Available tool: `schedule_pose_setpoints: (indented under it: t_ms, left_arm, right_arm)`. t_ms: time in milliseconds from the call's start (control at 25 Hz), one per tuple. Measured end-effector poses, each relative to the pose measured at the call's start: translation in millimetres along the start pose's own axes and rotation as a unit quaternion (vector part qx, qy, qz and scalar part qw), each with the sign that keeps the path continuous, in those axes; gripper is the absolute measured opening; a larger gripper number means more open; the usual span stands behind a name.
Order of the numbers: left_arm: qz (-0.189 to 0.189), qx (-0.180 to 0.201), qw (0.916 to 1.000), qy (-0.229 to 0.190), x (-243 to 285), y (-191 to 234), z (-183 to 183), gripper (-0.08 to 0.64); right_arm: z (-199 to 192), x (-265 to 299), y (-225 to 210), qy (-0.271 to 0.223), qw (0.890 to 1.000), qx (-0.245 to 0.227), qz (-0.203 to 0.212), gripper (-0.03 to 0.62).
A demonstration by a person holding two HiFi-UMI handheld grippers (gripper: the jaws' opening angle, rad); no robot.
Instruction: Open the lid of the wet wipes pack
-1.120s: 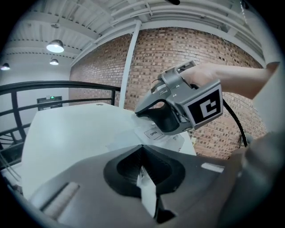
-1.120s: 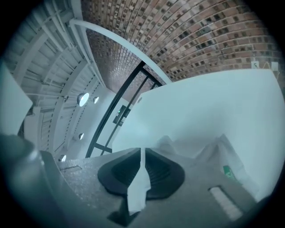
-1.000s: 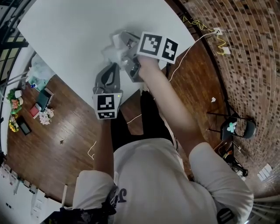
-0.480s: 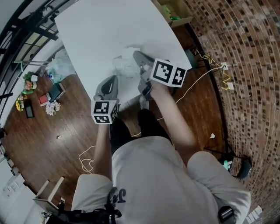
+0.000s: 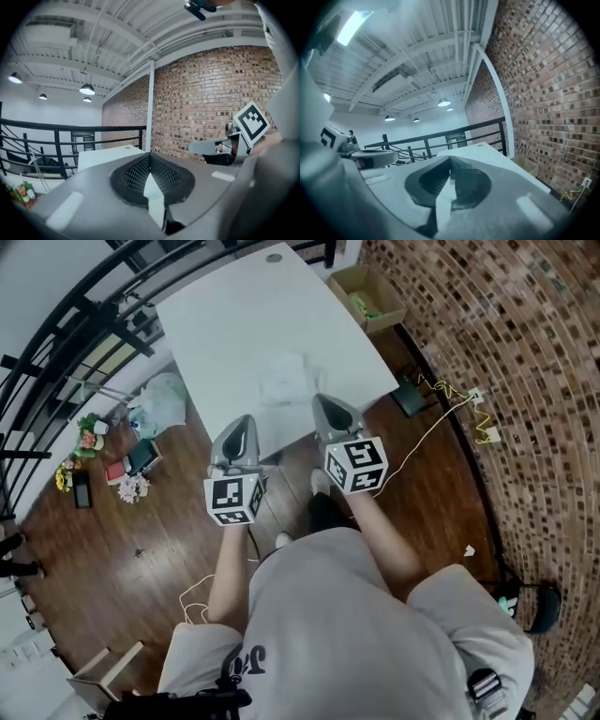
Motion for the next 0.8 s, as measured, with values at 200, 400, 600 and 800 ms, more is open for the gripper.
schedule_pose_setpoints:
  t_ms: [200, 400, 600, 800]
  left_arm:
    - [-0.011, 0.0, 0.9996, -0.026, -78.6, -1.0, -16.7, 0.017]
    - [-0.035, -0.007, 0.9993, -0.015, -152.4, 4.0, -39.6, 0.017]
    - [-0.041, -0.003, 0.9988, -0.028, -189.7, -12.0, -34.2, 0.017]
    - [-0.024, 0.012, 0.9984, -0.05, -206.4, -34.0, -7.5, 0.017]
  right_arm:
    - [-46.9, -58.4, 71.3, 0.012, 0.999, 0.031, -0.023, -0.008]
    - [-80.0, -103.2, 159.3, 0.047, 0.998, 0.013, -0.037, -0.008]
    - [-62.2, -134.7, 187.4, 0.033, 0.999, -0.023, -0.031, -0.008]
    - [-31.9, -155.7, 176.4, -0.004, 0.999, -0.026, -0.031, -0.008]
Point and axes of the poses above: the fingertips, and each gripper's own axes: x forward along the fingers, y to its left, z out of its top, the point moved 1 cm from there along -x, backward along the fingers, and after that the axes turned 14 degrees about z, right-handed, at the moved point
